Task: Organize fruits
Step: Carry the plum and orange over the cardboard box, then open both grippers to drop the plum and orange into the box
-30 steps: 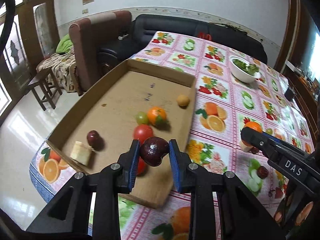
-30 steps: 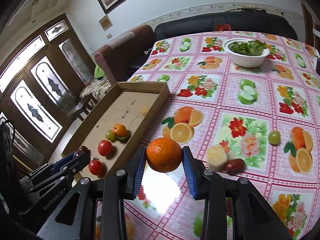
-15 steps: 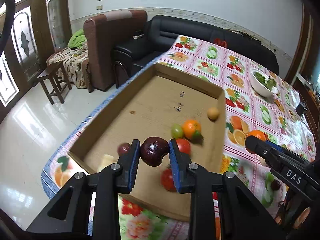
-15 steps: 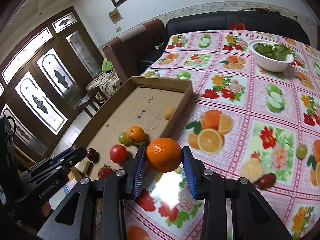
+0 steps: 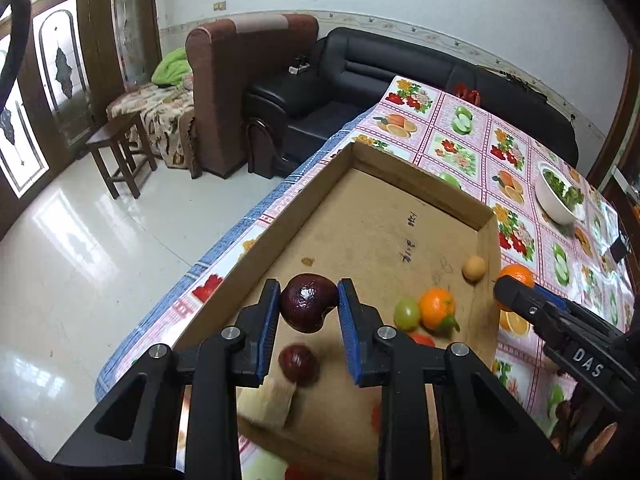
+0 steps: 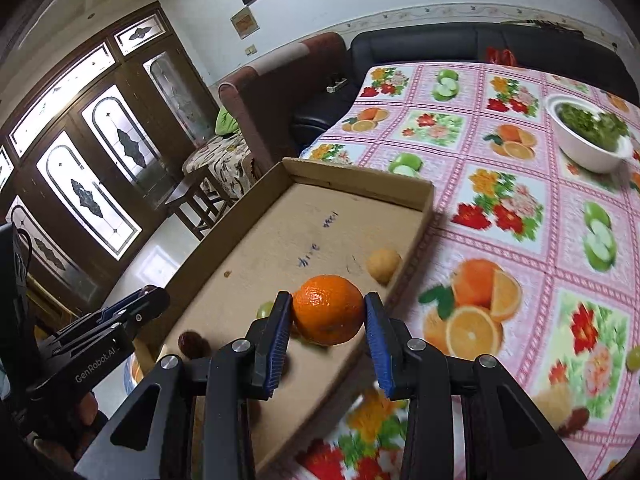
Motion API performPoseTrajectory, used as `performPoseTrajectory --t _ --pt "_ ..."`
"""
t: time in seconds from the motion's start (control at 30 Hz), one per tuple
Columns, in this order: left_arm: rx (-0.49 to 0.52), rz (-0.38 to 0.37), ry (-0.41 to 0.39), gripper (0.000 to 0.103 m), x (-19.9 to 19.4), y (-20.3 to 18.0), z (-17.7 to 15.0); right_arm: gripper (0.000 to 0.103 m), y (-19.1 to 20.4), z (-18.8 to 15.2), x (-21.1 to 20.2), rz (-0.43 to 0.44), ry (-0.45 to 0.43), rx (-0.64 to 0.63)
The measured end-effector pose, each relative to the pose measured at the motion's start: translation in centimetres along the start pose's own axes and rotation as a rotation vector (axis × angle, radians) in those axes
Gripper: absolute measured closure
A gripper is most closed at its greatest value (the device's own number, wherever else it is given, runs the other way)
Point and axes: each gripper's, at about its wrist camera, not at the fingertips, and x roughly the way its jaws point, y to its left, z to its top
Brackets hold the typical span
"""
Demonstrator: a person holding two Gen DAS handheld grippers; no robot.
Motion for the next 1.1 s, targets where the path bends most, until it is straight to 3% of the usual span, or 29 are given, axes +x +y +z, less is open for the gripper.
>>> performPoseTrajectory --t 0.33,0.67,0.83,0.93,1.1 --pt "0.028 -0.003 0.107 0.076 4.2 -1.8 1.1 0.066 1.0 2.9 6.1 -0.042 0.074 -0.039" --pt "0.042 0.003 0.199 0.074 6.7 -2.1 0.1 0.065 1.3 2.9 9.4 -0.075 0.152 -0.096" --pt "0.005 -0.011 0.191 0.072 6.0 -1.4 0.2 0.06 1.1 2.9 9.4 -0.048 0.158 -0.084" --pt "-0.014 -0.009 0.167 0.065 4.9 -0.9 0.2 0.059 1.2 3.0 8.6 -0.052 0.141 -0.081" --pt "-0.027 -0.013 0.134 0.061 3.3 -0.5 -0.3 0.049 1.2 2.7 6.6 -0.042 0.113 -0.071"
